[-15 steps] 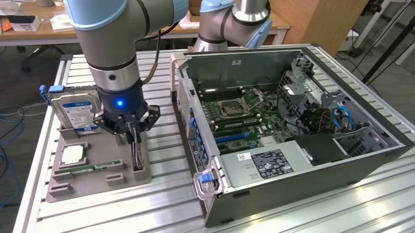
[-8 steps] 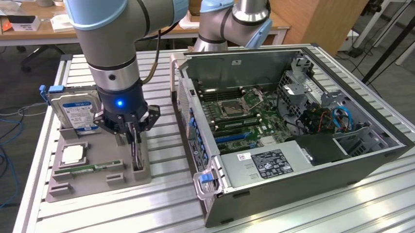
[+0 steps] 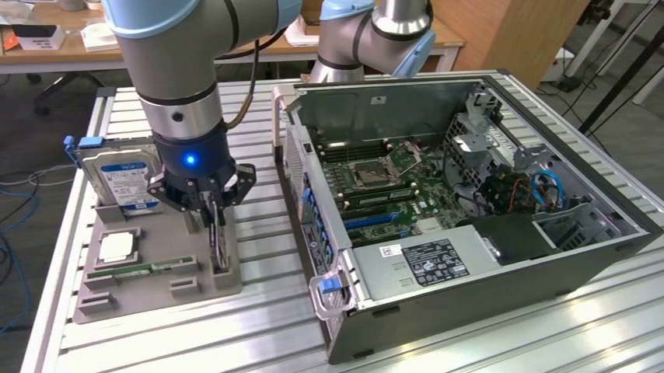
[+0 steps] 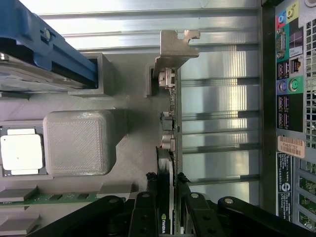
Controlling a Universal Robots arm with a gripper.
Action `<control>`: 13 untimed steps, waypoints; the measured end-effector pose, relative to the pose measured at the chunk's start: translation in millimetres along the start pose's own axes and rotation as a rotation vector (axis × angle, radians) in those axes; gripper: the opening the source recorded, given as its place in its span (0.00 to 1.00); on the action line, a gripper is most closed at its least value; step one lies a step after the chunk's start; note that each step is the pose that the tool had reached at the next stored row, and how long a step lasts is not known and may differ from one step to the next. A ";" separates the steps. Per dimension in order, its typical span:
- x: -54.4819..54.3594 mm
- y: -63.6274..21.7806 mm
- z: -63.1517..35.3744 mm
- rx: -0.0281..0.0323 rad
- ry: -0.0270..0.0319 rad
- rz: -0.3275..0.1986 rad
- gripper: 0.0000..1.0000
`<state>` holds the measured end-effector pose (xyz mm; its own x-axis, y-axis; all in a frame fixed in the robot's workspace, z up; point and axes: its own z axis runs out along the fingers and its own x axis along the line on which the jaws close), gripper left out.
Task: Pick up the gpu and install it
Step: 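Pick up the gpu and move the gpu toward the slot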
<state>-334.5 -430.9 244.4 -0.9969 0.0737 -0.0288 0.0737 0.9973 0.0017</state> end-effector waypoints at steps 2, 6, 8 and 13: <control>0.0 0.0 0.0 -0.0001 -0.0001 0.000 0.26; 0.0 0.0 -0.1 0.0000 0.0001 0.000 0.26; 0.0 0.0 -0.1 0.0001 0.0001 0.000 0.26; 0.0 0.0 -2.3 0.0001 0.0007 0.000 0.26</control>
<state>-334.6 -430.9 246.7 -0.9969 0.0737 -0.0282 0.0737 0.9973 0.0015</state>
